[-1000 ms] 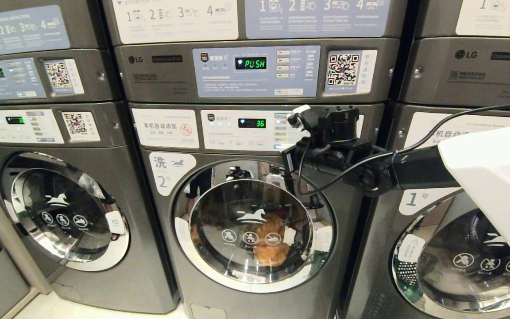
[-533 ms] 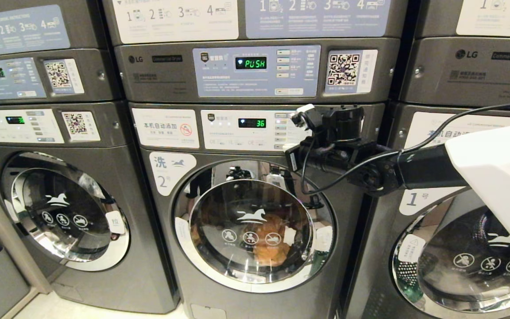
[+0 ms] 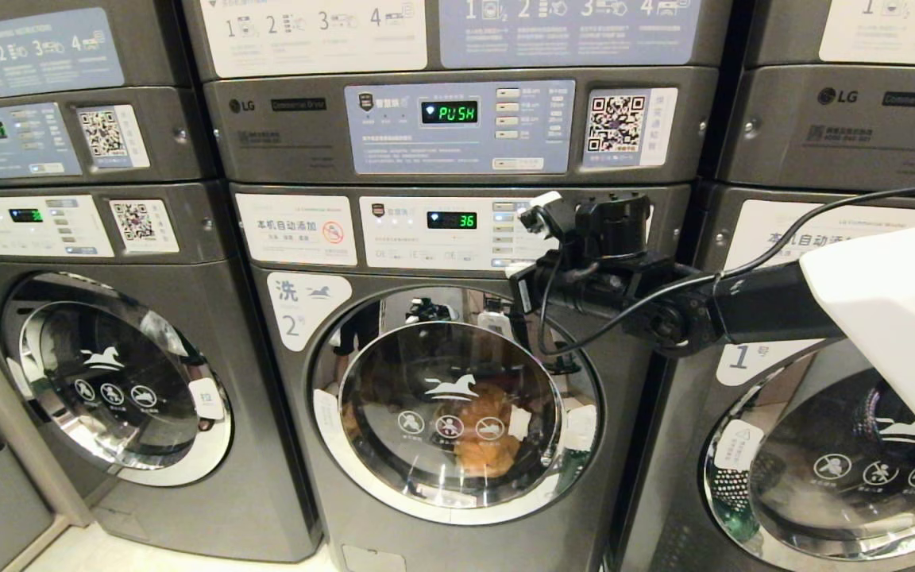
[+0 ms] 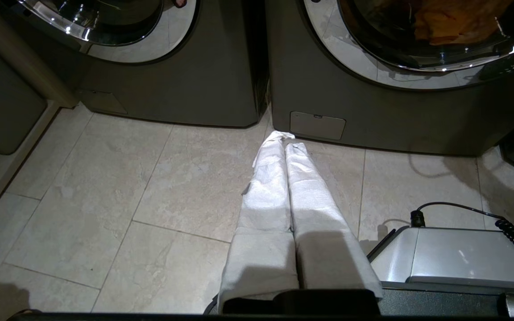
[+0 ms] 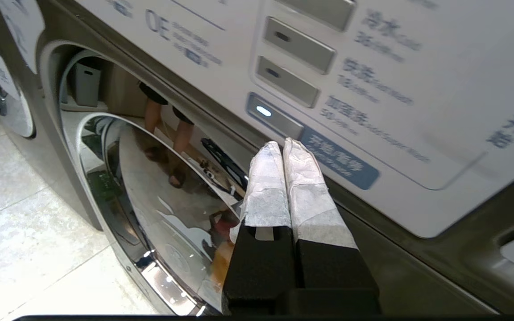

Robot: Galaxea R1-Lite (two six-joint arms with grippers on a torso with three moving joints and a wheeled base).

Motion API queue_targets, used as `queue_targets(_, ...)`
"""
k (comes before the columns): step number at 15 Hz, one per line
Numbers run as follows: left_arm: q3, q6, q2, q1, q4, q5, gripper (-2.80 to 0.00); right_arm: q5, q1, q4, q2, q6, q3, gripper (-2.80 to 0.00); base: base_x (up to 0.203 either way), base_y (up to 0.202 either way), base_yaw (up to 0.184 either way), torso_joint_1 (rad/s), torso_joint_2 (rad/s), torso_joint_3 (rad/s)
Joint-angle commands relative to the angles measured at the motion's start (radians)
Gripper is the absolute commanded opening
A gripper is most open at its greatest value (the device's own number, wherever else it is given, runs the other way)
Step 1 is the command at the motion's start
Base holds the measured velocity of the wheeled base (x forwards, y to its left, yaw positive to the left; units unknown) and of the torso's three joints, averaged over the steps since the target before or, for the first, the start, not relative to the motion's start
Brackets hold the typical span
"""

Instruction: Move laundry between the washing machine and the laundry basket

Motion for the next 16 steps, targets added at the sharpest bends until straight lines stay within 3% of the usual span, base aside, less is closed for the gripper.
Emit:
queue_targets(1, 0.000, 0.001, 0.001, 0.001, 0.002, 0.000, -2.80, 0.003, 0.011, -0.003, 0.002, -0.001, -0.010, -2.80, 0.000, 0.000, 0.000, 0.000, 0.00, 0.000)
queue_targets(16, 0.000, 0.001, 0.001, 0.001, 0.002, 0.000, -2.80, -0.001, 0.005, -0.001, 0.053, -0.003, -0.081, -2.80, 0.000, 0.000, 0.000, 0.000, 0.00, 0.000)
